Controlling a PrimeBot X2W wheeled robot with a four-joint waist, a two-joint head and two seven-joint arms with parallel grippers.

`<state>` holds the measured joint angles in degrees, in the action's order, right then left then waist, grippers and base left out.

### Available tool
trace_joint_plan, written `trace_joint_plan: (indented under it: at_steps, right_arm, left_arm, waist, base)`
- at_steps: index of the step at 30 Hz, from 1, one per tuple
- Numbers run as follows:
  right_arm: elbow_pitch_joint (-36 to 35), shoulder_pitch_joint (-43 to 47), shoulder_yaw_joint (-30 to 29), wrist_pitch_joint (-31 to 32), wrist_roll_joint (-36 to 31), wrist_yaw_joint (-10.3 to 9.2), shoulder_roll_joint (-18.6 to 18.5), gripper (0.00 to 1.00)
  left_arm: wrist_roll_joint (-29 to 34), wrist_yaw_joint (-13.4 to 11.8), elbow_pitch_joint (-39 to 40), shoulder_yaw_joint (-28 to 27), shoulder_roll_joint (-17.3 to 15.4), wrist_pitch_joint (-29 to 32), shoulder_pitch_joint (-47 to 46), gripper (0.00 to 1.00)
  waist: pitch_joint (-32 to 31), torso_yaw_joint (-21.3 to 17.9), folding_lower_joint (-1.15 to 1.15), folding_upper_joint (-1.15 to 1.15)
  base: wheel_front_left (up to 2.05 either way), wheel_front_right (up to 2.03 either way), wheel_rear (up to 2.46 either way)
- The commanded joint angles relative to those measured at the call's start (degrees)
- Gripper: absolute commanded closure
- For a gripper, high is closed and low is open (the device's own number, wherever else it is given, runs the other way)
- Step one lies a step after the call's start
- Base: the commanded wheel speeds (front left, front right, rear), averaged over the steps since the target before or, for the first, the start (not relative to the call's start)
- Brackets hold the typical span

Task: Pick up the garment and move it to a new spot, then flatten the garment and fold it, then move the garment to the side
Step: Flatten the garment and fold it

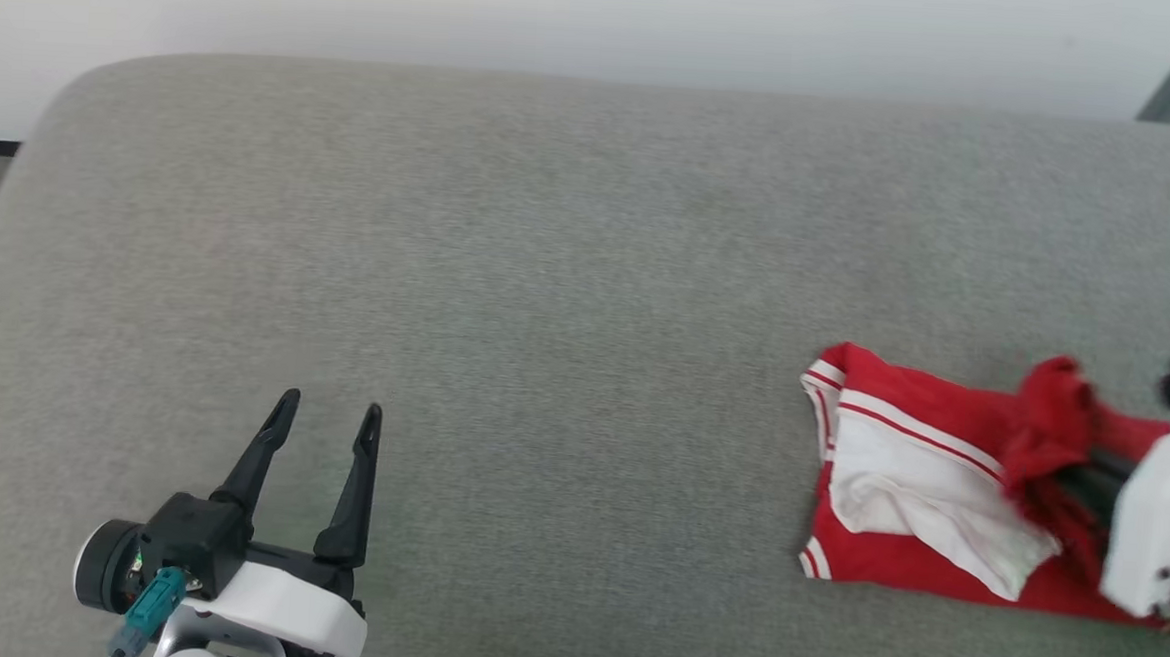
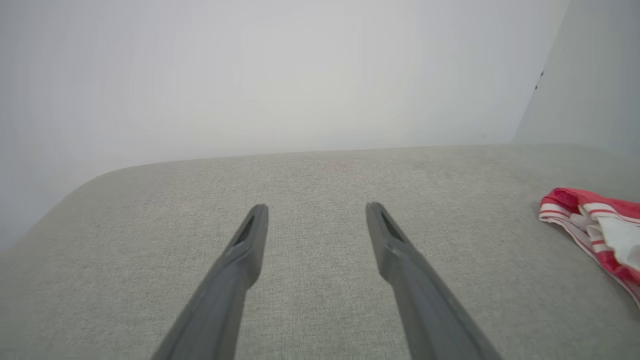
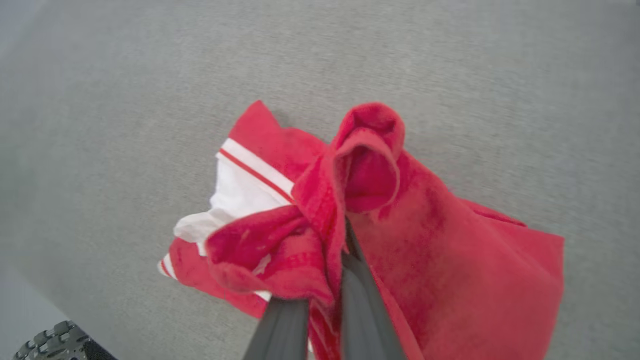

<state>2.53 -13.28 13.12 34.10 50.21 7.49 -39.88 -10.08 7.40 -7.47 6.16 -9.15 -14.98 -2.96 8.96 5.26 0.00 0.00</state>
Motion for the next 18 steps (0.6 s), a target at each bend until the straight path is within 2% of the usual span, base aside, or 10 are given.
trace_joint_plan:
  at_steps: [1, 9, 13, 18]
  right_arm:
    - [-1.1, 0.6, 0.7, 0.8, -1.0, -0.01, 0.7, 1.00]
    - [-1.3, -3.2, 6.2, 3.1, -5.7, -0.01, 6.2, 1.00]
    - [1.7, -6.0, 9.0, 3.2, -6.6, -0.01, 8.7, 1.00]
    - [7.7, -8.2, 11.3, 1.9, -7.6, -0.01, 9.7, 1.00]
  left_arm:
    - [-0.3, 0.1, 0.0, -0.2, 0.1, -0.3, 0.5, 0.00]
    - [-1.0, 0.1, -1.0, 0.4, 1.2, -0.3, -0.4, 0.00]
    - [-1.1, 0.1, -1.4, 0.6, 1.7, -0.3, -1.1, 0.00]
    - [-1.2, 0.1, -1.7, 0.8, 2.0, -0.3, -1.8, 0.00]
  waist:
    - [-0.6, 1.4, 0.00, 0.00]
    - [-0.2, 4.0, 0.00, 0.00]
    - [0.2, 4.7, 0.00, 0.00]
    - [0.7, 5.4, 0.00, 0.00]
  base:
    - [0.00, 0.00, 0.00]
    - [0.00, 0.00, 0.00]
    - [0.00, 0.00, 0.00]
    - [0.00, 0.00, 0.00]
